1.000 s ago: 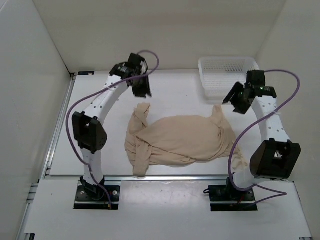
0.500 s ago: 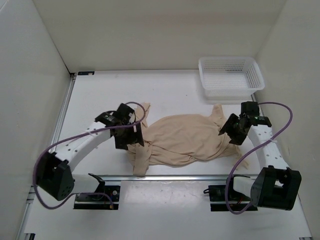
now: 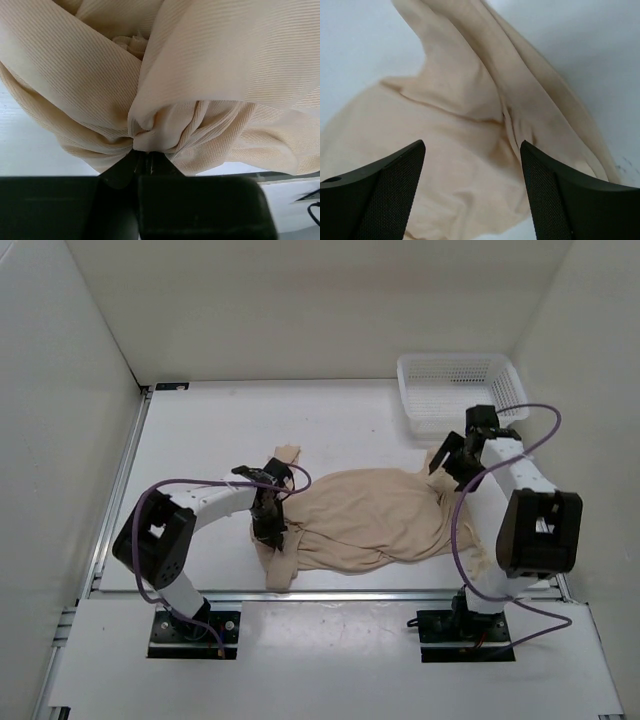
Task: Fold and stack the trousers
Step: Flatten the trousers out
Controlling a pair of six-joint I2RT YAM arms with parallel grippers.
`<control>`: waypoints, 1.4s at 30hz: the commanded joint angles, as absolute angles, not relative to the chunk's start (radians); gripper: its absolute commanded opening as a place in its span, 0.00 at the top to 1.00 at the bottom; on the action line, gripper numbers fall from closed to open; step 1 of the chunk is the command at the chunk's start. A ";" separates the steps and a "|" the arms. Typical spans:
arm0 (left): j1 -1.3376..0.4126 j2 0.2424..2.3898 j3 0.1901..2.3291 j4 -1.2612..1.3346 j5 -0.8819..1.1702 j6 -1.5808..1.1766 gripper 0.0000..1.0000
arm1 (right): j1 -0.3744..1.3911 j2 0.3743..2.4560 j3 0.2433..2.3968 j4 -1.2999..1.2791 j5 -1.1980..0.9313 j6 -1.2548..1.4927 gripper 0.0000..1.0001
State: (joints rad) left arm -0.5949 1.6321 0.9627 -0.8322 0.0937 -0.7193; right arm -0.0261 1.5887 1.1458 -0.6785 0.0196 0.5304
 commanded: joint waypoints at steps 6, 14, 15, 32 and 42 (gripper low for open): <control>-0.600 1.450 1.074 -0.914 0.025 -0.713 0.90 | 0.006 1.902 1.436 -0.664 0.135 0.526 0.33; -0.588 1.341 1.356 -1.170 -0.124 -0.680 0.90 | 0.058 1.876 1.450 -0.701 0.178 0.546 1.00; -0.574 1.341 1.385 -1.192 -0.124 -0.680 0.90 | 0.058 1.846 1.418 -0.701 0.187 0.558 1.00; -0.345 1.135 2.057 -1.431 -0.481 -0.692 0.90 | 0.058 1.174 1.851 -0.997 0.250 0.517 1.00; -0.345 1.023 2.255 -1.402 -0.629 -0.670 0.90 | 0.058 1.015 2.003 -1.091 0.262 0.499 1.00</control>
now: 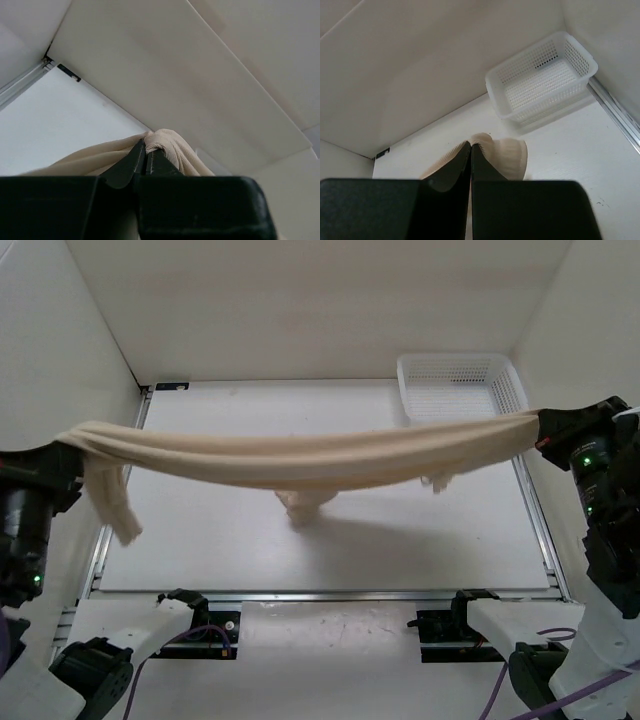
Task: Fold and stack the trousers
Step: Flatten the trousers out
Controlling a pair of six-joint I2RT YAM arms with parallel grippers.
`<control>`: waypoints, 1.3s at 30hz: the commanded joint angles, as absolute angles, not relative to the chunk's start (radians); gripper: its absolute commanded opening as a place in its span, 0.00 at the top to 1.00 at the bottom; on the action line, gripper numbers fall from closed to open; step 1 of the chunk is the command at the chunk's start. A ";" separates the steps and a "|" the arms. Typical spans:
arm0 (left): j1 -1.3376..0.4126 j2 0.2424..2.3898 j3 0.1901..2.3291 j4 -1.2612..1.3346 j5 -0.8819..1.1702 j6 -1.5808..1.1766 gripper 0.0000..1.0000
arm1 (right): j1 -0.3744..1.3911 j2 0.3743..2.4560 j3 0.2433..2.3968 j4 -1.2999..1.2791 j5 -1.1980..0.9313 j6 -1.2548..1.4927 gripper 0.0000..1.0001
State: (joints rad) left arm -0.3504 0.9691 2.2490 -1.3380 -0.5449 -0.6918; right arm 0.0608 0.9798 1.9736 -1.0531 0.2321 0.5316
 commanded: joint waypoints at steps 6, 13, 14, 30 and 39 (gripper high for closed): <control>-0.345 1.138 2.012 -1.225 -0.617 -0.644 0.90 | 0.058 1.057 1.799 -0.993 0.302 0.489 1.00; -0.281 1.421 1.810 -0.997 -0.396 -0.552 0.00 | 0.045 1.270 1.493 -0.767 0.347 0.515 0.72; -0.258 1.477 1.853 -1.047 -0.338 -0.552 0.00 | 0.044 1.363 1.502 -0.790 0.347 0.525 0.54; -0.040 1.658 1.542 -0.962 0.022 -0.594 0.68 | 0.006 1.340 1.209 -0.770 0.267 0.561 1.00; -0.075 1.936 1.648 -0.972 0.097 -0.563 0.02 | -0.066 1.399 1.181 -0.732 0.112 0.549 0.38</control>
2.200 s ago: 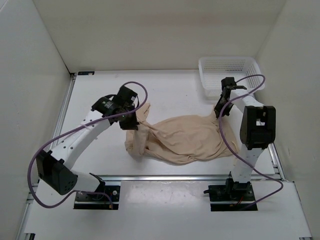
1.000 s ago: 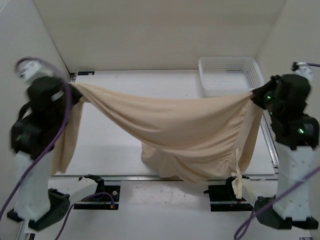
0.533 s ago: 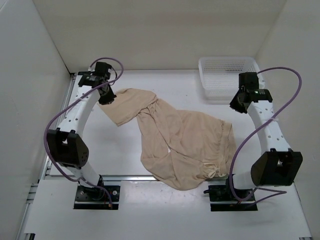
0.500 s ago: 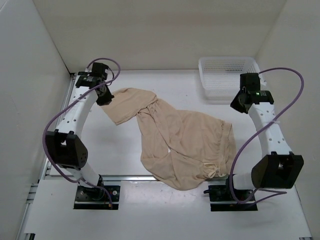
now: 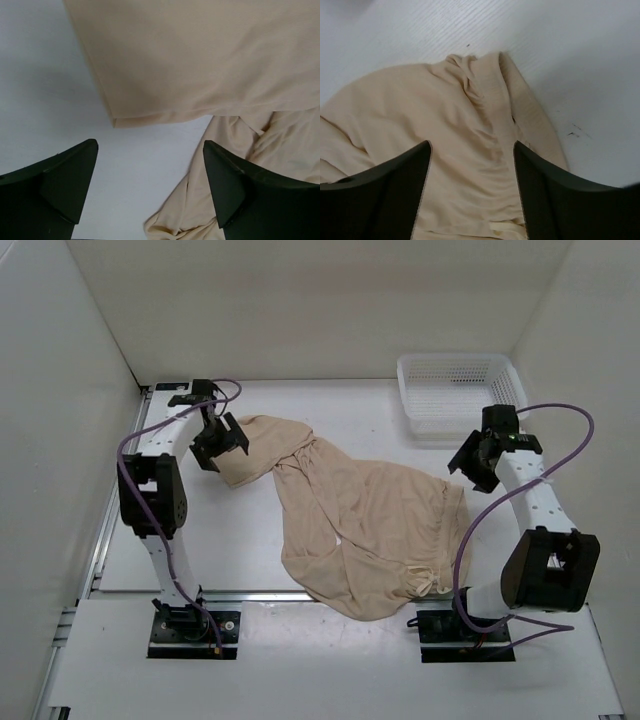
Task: Fold and stack the trousers
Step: Flatten the trousers out
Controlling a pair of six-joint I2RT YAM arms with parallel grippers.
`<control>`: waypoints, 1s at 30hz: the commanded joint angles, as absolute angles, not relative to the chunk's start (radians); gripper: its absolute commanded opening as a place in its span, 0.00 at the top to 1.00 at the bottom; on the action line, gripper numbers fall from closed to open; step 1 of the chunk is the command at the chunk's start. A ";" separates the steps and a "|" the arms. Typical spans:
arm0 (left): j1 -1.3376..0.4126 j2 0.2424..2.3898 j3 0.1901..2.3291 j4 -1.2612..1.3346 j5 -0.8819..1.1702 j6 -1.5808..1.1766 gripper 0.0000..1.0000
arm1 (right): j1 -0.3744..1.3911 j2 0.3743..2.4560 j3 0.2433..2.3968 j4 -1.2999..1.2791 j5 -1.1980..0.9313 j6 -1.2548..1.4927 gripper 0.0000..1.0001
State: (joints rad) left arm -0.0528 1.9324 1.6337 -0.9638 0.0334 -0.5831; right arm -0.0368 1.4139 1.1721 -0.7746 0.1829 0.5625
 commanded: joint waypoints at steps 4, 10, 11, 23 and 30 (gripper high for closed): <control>-0.086 1.945 1.514 -0.930 0.088 -0.574 0.00 | -0.113 1.410 1.181 -0.742 0.061 0.537 0.08; -0.086 2.046 1.531 -0.910 0.087 -0.583 0.13 | -0.159 1.505 1.195 -0.742 -0.005 0.557 0.06; -0.086 2.055 1.554 -0.910 0.087 -0.583 0.35 | -0.160 1.523 1.206 -0.742 -0.005 0.577 0.09; 0.049 1.815 1.724 -1.022 0.066 -0.519 0.90 | -0.169 1.591 1.298 -0.807 -0.051 0.621 0.25; 0.084 1.686 1.848 -1.104 0.121 -0.499 0.90 | -0.169 1.701 1.353 -0.842 -0.090 0.650 0.27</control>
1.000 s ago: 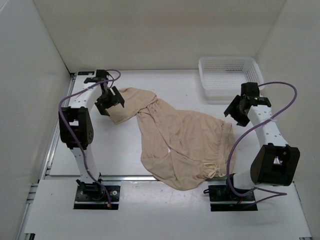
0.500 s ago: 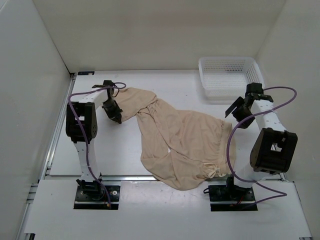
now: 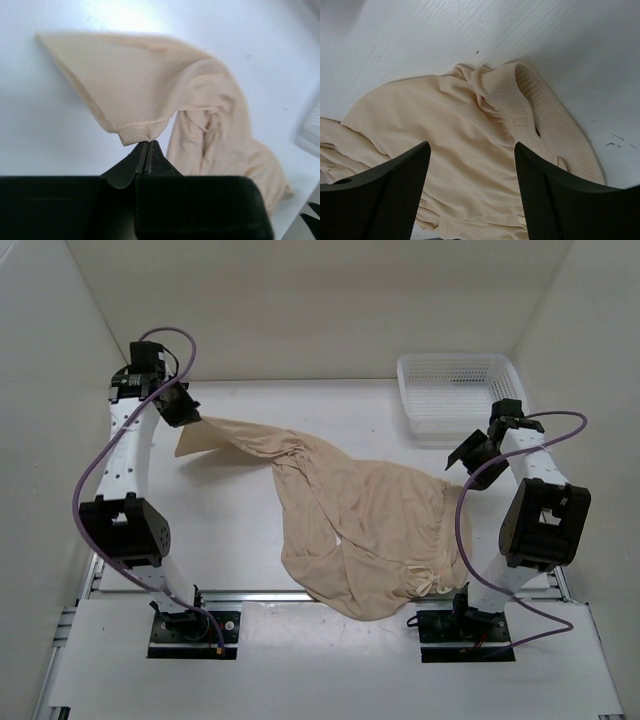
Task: Fold and stack the trousers
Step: Flatten the trousers out
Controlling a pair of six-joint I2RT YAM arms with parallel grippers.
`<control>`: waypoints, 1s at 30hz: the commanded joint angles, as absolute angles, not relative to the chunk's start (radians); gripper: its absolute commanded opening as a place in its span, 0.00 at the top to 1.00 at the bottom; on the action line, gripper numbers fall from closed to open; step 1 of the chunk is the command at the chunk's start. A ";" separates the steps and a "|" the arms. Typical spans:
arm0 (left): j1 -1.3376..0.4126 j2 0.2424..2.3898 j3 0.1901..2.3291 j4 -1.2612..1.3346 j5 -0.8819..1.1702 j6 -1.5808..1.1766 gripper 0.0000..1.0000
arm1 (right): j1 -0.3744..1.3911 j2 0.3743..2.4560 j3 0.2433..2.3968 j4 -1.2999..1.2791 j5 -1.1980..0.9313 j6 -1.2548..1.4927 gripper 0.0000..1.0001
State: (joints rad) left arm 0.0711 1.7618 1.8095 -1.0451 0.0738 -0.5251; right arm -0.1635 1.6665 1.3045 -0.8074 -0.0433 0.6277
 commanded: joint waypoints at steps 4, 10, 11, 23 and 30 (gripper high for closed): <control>0.095 1.661 1.896 -1.135 0.132 -0.499 0.90 | -0.169 1.739 1.353 -0.842 -0.100 0.669 0.33; 0.104 1.661 1.910 -1.157 0.144 -0.489 0.90 | -0.169 1.813 1.328 -0.801 -0.091 0.678 0.30; 0.104 1.661 1.901 -1.157 0.144 -0.489 0.90 | -0.169 1.824 1.328 -0.790 -0.103 0.678 0.30; 0.124 1.724 1.949 -1.186 0.112 -0.479 0.90 | -0.178 2.006 1.448 -0.786 -0.035 0.762 0.33; 0.133 1.724 1.992 -1.186 0.097 -0.457 0.90 | -0.178 2.002 1.497 -0.799 0.018 0.762 1.00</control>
